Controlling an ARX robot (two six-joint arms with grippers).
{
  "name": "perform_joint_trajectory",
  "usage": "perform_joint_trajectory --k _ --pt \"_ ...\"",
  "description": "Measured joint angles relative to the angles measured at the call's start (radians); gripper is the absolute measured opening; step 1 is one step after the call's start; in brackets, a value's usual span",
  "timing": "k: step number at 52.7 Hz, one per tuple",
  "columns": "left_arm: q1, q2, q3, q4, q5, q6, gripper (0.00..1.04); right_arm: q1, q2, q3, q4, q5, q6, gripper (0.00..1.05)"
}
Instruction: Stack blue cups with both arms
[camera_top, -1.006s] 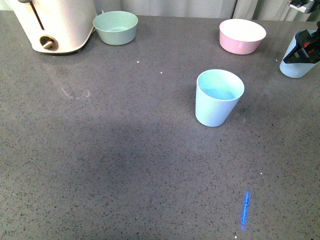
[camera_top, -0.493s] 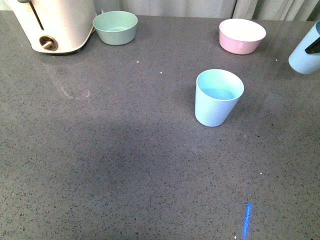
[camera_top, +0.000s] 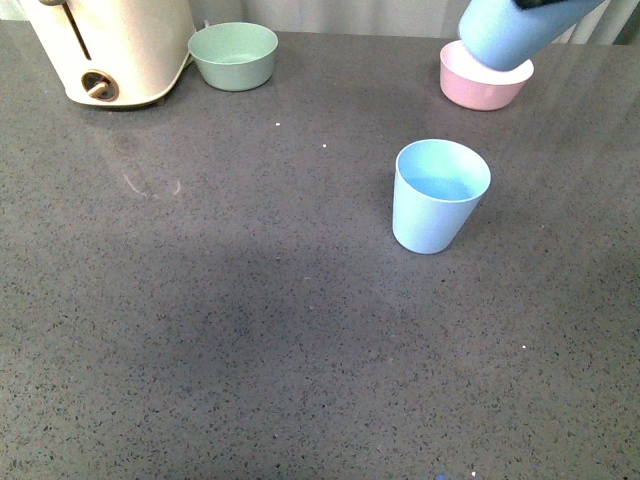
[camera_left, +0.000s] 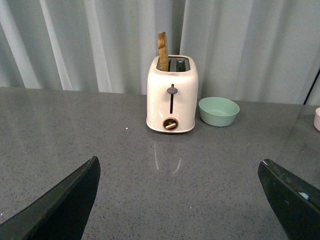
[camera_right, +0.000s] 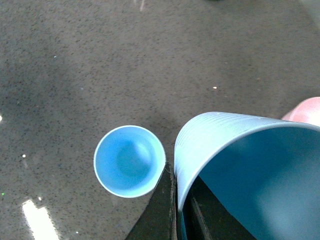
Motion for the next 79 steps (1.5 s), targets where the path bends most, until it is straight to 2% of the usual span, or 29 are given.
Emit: perform_joint_trajectory --k 8,17,59,65,72,79 --pt "0.0 0.0 0.0 0.0 0.0 0.0 0.96 0.096 0.035 -0.045 0.008 0.058 0.0 0.02" --pt "0.0 0.0 0.0 0.0 0.0 0.0 0.96 0.131 0.04 -0.058 0.006 0.058 0.004 0.02" --pt "0.0 0.0 0.0 0.0 0.0 0.0 0.96 0.134 0.081 -0.104 -0.011 0.105 -0.015 0.02" --pt "0.0 0.0 0.0 0.0 0.0 0.0 0.96 0.134 0.084 -0.108 -0.001 0.106 -0.014 0.16" --pt "0.0 0.0 0.0 0.0 0.0 0.0 0.96 0.134 0.084 -0.119 0.019 0.1 -0.005 0.4" --pt "0.0 0.0 0.0 0.0 0.0 0.0 0.96 0.124 0.071 -0.125 0.043 0.075 0.024 0.6"
